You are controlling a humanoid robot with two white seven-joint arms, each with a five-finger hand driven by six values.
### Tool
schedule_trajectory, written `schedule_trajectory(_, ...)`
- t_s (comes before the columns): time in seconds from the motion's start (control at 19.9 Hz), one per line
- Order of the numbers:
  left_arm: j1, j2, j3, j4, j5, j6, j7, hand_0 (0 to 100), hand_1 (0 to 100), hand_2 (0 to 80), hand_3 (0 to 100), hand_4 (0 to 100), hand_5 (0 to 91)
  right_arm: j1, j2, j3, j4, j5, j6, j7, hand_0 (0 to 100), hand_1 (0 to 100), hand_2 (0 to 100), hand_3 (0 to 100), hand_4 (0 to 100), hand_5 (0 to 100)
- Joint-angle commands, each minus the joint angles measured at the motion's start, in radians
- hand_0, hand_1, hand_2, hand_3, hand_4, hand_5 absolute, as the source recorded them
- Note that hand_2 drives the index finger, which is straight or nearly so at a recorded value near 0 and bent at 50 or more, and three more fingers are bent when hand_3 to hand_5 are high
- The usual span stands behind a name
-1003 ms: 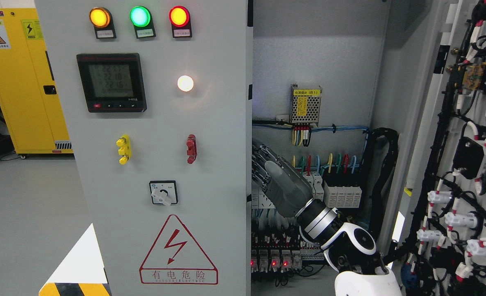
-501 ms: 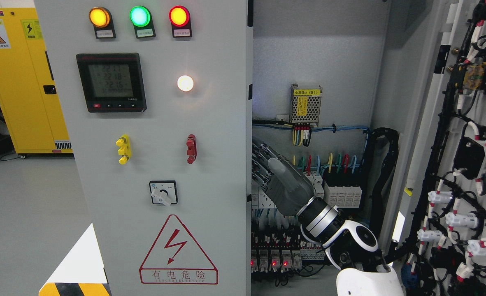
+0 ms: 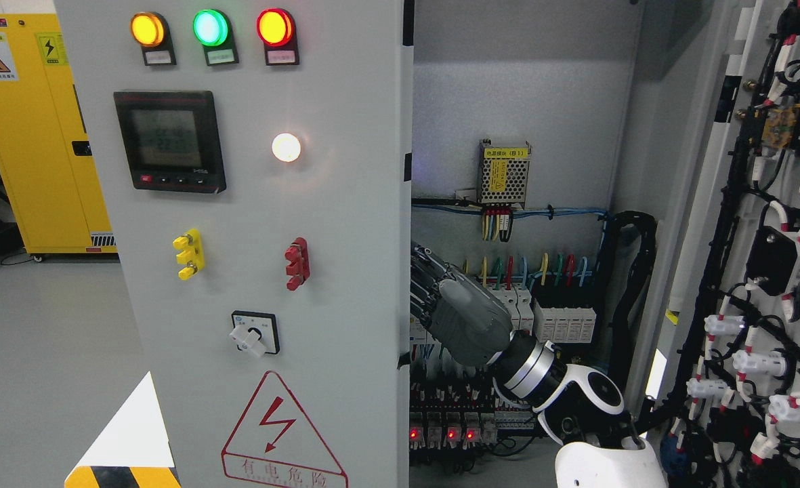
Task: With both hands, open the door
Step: 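Swing the front door open toward the robot with the right hand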
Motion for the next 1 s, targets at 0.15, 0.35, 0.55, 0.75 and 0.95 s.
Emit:
schedule_trajectory(0.15, -0.002, -0.002, 0.000, -0.011, 0.002, -0.003, 0.001, 12, 56, 0.0, 0, 0, 0.0, 0.052, 0.000, 0.022, -0.089, -0.119, 0.031, 0.005, 0, 50, 4, 0, 0, 0)
schedule_trajectory(0.35, -0.002, 0.001, 0.000, -0.011, 0.002, -0.009, -0.005, 12, 56, 0.0, 0, 0, 0.0, 0.085, 0.000, 0.070, -0.125, -0.121, 0.049, 0.005, 0, 50, 4, 0, 0, 0)
schedule_trajectory(0.55, -0.004, 0.001, 0.000, -0.011, 0.002, -0.012, -0.007, 12, 56, 0.0, 0, 0, 0.0, 0.146, 0.002, 0.151, -0.166, -0.109, 0.068, -0.002, 0, 50, 4, 0, 0, 0)
schedule_trajectory(0.75, -0.004, 0.000, 0.000, -0.017, 0.002, -0.010, -0.008, 12, 56, 0.0, 0, 0, 0.0, 0.212, 0.002, 0.260, -0.218, -0.106, 0.083, -0.005, 0, 50, 4, 0, 0, 0)
schedule_trajectory(0.95, -0.004, -0.002, 0.000, -0.017, 0.002, -0.010, -0.008, 12, 56, 0.0, 0, 0, 0.0, 0.246, 0.002, 0.360, -0.241, -0.103, 0.083, -0.008, 0, 50, 4, 0, 0, 0)
